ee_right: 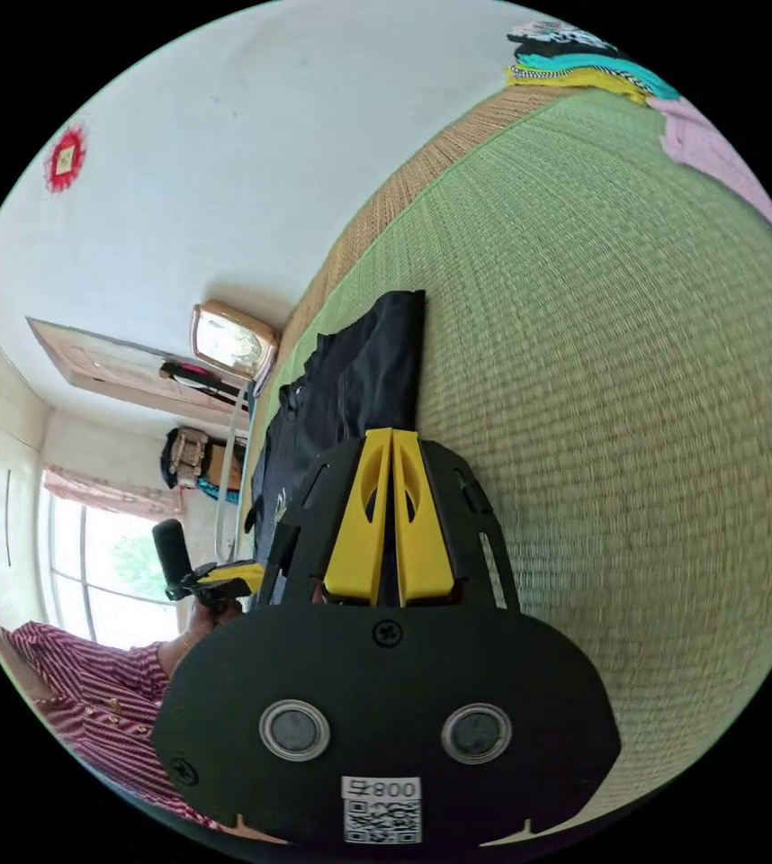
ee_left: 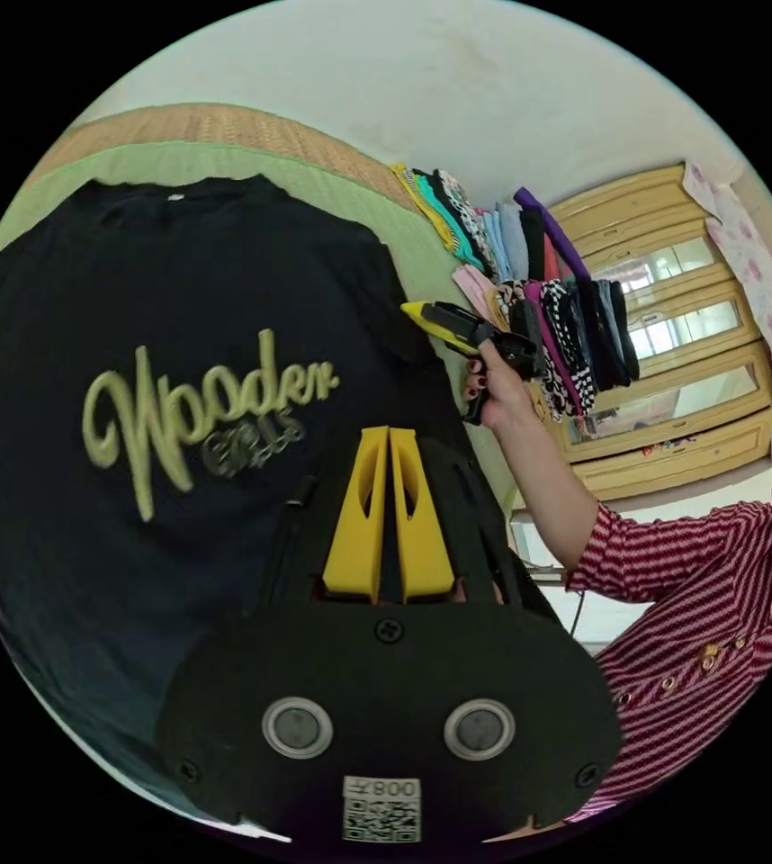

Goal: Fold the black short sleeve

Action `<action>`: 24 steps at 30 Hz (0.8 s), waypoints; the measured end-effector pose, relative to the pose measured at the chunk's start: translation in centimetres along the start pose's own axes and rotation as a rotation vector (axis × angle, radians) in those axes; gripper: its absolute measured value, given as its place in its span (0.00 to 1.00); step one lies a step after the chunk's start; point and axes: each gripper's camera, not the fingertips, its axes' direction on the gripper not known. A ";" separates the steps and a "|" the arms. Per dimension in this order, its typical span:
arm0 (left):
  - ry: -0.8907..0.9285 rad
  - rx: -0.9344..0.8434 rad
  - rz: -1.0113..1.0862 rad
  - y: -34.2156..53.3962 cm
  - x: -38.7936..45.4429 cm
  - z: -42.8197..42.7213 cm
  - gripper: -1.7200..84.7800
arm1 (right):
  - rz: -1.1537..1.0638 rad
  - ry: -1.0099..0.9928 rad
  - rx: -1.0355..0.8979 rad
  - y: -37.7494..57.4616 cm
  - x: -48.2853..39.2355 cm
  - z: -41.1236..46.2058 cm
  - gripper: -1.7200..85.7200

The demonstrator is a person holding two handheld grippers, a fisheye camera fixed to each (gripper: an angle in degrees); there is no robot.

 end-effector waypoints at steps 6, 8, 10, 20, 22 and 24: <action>-0.010 0.148 -0.171 8.5 -3.8 -8.2 0.03 | -0.098 0.167 -0.005 -1.6 -8.9 -3.0 0.02; -0.029 0.200 -0.218 11.0 -4.7 -10.5 0.03 | -0.158 0.207 0.005 -1.5 -13.6 -4.2 0.02; -0.040 0.261 -0.269 13.6 -5.7 -12.9 0.03 | -0.210 0.239 -0.009 -1.2 -17.2 -4.4 0.02; -0.057 0.617 -0.530 27.9 -10.3 -23.6 0.10 | -0.341 0.241 -0.255 -1.4 -31.6 2.0 0.02; -0.049 0.662 -0.565 30.2 -11.0 -24.7 0.10 | -0.369 0.235 -0.288 -1.9 -34.4 3.2 0.02; -0.037 0.711 -0.604 33.0 -12.0 -25.8 0.11 | -0.392 0.214 -0.329 -2.7 -37.0 4.6 0.02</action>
